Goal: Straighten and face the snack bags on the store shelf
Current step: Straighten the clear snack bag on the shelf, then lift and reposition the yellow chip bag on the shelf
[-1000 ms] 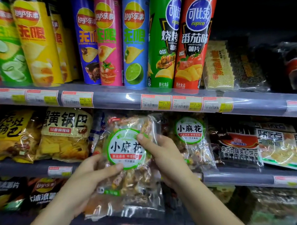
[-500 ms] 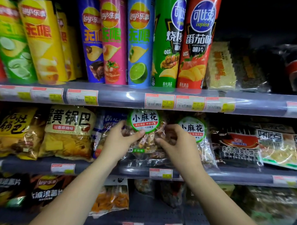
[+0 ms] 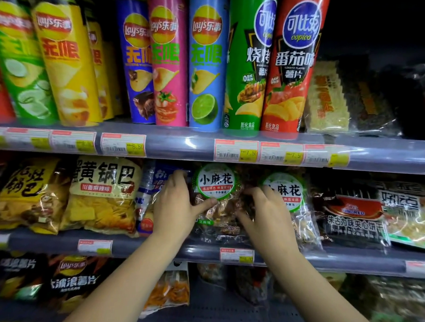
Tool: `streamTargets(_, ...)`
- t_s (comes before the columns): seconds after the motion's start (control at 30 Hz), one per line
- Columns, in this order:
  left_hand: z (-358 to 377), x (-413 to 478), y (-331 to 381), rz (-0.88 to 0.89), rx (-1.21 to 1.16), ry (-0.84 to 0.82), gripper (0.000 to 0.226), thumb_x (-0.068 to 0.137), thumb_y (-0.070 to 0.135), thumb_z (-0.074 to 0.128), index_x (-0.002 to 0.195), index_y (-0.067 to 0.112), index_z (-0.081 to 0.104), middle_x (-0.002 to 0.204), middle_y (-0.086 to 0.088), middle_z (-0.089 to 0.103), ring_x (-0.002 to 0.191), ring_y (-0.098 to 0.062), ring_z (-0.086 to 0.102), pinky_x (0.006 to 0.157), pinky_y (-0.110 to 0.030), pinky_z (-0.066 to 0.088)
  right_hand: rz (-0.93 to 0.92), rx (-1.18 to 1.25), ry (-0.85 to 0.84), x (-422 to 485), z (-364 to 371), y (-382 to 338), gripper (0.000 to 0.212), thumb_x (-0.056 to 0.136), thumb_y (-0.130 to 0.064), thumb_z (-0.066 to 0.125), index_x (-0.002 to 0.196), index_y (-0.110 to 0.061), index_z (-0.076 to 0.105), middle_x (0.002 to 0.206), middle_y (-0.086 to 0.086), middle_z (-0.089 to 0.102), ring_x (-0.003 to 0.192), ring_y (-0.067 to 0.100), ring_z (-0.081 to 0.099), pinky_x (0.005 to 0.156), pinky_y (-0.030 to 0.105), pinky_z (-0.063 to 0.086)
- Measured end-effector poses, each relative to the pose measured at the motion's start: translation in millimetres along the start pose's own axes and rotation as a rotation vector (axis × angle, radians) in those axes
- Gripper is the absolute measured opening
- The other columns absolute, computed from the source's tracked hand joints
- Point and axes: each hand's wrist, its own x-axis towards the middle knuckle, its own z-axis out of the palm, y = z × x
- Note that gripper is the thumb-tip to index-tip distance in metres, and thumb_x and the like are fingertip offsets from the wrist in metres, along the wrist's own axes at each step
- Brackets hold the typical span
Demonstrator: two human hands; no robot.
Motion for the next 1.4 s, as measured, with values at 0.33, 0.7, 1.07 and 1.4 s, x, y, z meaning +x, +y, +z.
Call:
streamTargets(0.33,-16,-23,-11,0.056,-0.128,-0.012,0.071,0.080,0.054,0.071,0.133,0.016,0.044,0.122,-0.002,0.058,0.110,-0.021,0.059,0.087,-0.035,0.051,-0.015,0.215,0.141,-32,-21,16,0.017,0.089,-0.007,0.068,0.105,-0.014,0.067,0.096,-0.004,0.060,0.085,0.015,0.058,0.073,0.027,0.048)
streamTargets(0.7,-128,-25,-129,-0.181,0.014,0.226,0.046,0.091,0.034,0.062,0.131,0.014,0.049,0.126,-0.006,0.051,0.119,-0.028,0.051,0.097,-0.043,0.046,-0.075,0.527,-0.353,1,48,-151,0.050,0.091,-0.028,0.066,0.137,-0.014,0.052,0.129,0.006,0.063,0.117,0.022,0.062,0.101,0.040,0.052)
streamTargets(1.07,-129,10,-172,-0.386,-0.179,-0.020,0.066,0.079,0.055,0.073,0.129,0.012,0.060,0.124,-0.006,0.069,0.115,-0.029,0.064,0.093,-0.041,0.053,0.252,0.720,-0.288,53,102,-208,0.045,0.086,-0.034,0.076,0.117,-0.007,0.059,0.109,0.009,0.072,0.101,0.028,0.070,0.080,0.032,0.055)
streamTargets(1.4,-167,-38,-139,-0.467,-0.535,-0.034,0.064,0.066,0.065,0.076,0.117,0.034,0.053,0.116,0.010,0.063,0.106,-0.015,0.061,0.083,-0.035,0.054,0.263,1.132,-0.452,17,55,-189,0.035,0.083,-0.035,0.082,0.109,-0.013,0.070,0.109,0.005,0.078,0.098,0.024,0.077,0.088,0.043,0.064)
